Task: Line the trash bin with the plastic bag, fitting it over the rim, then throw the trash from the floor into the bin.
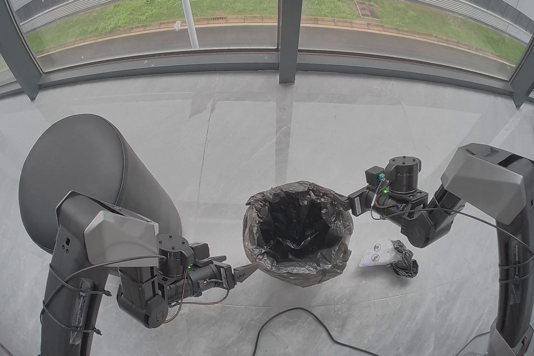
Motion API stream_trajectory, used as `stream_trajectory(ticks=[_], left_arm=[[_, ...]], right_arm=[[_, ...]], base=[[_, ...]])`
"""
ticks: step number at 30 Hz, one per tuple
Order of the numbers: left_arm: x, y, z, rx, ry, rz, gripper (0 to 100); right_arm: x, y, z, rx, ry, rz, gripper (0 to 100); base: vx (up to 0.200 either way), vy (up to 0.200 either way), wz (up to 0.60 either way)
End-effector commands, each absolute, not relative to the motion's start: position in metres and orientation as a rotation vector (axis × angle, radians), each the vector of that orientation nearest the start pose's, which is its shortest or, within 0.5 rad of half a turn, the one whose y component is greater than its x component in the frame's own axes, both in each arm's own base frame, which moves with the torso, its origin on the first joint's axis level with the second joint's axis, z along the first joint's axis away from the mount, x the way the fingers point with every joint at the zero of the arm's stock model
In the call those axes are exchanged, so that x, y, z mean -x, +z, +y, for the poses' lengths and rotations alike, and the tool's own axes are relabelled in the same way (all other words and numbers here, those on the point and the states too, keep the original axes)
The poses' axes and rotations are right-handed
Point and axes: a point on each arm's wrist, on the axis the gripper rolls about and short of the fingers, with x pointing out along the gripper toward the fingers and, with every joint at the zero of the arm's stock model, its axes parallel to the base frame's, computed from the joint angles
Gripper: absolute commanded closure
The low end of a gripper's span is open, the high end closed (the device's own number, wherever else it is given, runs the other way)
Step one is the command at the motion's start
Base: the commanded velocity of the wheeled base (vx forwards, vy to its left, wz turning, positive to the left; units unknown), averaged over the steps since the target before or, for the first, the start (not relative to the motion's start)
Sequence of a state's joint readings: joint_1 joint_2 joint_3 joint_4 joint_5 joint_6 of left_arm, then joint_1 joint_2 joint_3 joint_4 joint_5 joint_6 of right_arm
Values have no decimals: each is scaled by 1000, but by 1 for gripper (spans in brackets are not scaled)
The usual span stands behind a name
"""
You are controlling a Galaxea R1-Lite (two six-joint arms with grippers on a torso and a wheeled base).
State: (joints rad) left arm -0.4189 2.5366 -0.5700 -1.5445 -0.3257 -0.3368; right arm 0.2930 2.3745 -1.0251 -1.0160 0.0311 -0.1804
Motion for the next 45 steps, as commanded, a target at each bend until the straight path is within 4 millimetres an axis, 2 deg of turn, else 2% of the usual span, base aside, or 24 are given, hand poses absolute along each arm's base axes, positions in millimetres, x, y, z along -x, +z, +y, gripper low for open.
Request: stream_trajectory(ticks=[1,4,7,15,19,23,29,36,40,42,43,45], left_arm=[[-309,-67,-144,295,-646,566,0],[-309,-68,-143,296,-641,567,0],[-310,-69,-141,297,-634,570,0],[-308,-77,-140,295,-629,593,0],[-308,-78,-142,294,-632,594,0],[-309,-78,-142,294,-631,592,0],[-308,-79,-143,292,-623,592,0],[-308,-79,-143,290,-609,590,0],[-308,-85,-142,289,-604,605,0],[-311,-92,-140,295,-586,609,0],[-311,-92,-140,295,-586,609,0],[-325,-90,-133,303,-531,559,0]], right_arm=[[-418,-11,126,214,338,335,0],[-422,-8,124,211,326,319,0],[-431,-3,110,202,292,297,0],[-433,4,87,190,248,278,0],[-426,10,91,187,267,267,0],[-418,18,116,184,347,247,0],[-408,19,132,187,392,253,0],[-406,39,127,178,385,204,0],[-400,55,117,170,380,179,0],[-391,67,112,165,384,159,0],[-391,67,112,165,384,159,0],[-376,80,104,162,388,155,0]], base=[[0,0,0],[0,0,0],[0,0,0],[0,0,0],[0,0,0],[0,0,0],[0,0,0],[0,0,0],[0,0,0],[0,0,0],[0,0,0],[0,0,0]])
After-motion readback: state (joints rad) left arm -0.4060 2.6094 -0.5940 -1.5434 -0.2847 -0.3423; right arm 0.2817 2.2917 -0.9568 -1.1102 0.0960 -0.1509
